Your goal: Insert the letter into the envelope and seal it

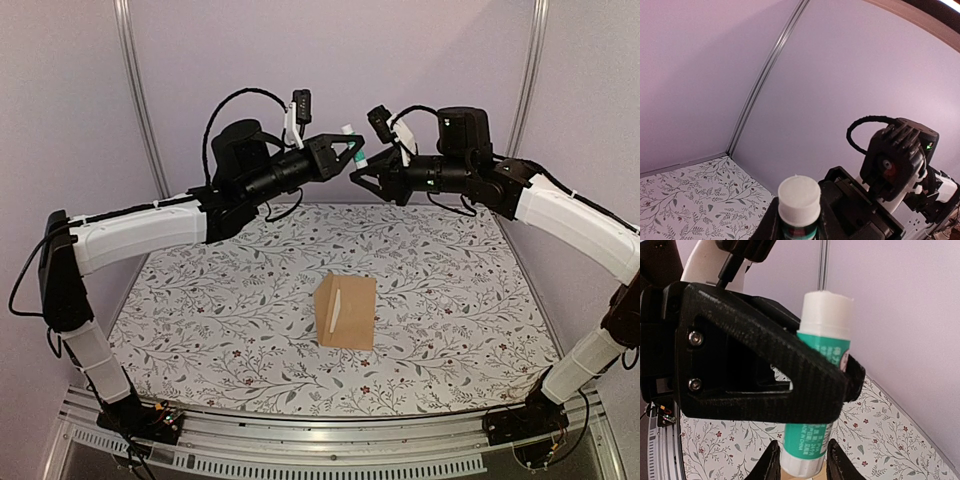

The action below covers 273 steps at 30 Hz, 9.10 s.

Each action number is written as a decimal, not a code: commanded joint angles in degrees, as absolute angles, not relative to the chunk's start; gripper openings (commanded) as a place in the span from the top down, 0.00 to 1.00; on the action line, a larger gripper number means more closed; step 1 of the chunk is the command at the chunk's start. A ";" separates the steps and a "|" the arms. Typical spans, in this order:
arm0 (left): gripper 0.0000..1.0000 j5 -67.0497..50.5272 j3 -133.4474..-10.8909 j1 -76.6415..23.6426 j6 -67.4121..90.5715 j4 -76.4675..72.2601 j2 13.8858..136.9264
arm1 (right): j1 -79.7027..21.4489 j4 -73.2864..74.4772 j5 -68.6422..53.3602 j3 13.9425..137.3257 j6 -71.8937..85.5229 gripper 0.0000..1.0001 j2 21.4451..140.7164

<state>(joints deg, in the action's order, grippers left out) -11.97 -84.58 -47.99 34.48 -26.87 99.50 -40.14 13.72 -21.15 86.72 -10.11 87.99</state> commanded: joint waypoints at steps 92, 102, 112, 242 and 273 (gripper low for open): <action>1.00 -32.47 -88.88 -45.37 32.73 -32.12 106.58 | -22.63 -29.88 -83.88 78.80 48.42 0.81 93.34; 1.00 -14.41 -89.64 -46.41 32.10 -22.83 102.89 | -26.51 18.93 -33.98 85.25 -4.34 0.47 85.33; 1.00 -4.90 -86.03 -48.45 33.28 -27.96 100.37 | -36.68 19.46 -21.05 86.22 -15.62 0.45 84.29; 1.00 -11.33 -87.03 -48.17 31.67 -33.22 102.27 | -35.86 19.61 -23.74 88.70 -6.77 0.72 87.61; 1.00 -10.10 -85.72 -49.75 31.16 -33.16 101.95 | -35.95 19.36 -29.22 90.45 -9.70 0.60 88.36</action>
<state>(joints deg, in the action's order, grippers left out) -9.63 -85.91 -49.04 31.11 -32.32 102.61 -35.94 19.81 -24.77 88.86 -8.19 88.73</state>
